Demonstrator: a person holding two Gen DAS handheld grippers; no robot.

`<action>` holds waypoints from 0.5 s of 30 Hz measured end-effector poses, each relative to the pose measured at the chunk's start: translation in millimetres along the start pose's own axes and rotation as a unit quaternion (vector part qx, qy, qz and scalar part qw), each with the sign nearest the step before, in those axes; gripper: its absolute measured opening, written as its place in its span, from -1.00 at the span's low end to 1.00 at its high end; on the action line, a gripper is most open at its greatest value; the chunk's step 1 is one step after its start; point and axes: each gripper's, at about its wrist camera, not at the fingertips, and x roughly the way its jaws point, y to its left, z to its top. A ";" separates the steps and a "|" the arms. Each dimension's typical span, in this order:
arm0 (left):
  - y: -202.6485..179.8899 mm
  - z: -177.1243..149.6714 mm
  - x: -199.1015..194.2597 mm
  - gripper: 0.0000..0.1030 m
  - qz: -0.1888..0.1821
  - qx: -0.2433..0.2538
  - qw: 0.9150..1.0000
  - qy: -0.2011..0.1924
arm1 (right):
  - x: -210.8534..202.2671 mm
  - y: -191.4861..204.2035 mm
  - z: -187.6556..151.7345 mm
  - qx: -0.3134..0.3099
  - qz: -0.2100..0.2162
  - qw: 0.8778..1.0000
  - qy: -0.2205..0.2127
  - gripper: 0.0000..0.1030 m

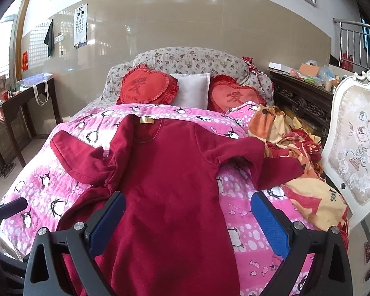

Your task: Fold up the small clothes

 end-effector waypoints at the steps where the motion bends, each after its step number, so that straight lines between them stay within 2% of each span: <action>1: 0.7 -0.2 1.0 0.99 -0.003 -0.002 1.000 -0.001 | 1.0 1.0 0.6 -0.001 -0.001 1.000 0.000 0.95; 15: 13.1 -9.2 23.0 0.99 -0.006 -0.024 1.000 0.015 | 35.6 -0.6 -1.7 0.012 -0.008 1.000 0.022 0.95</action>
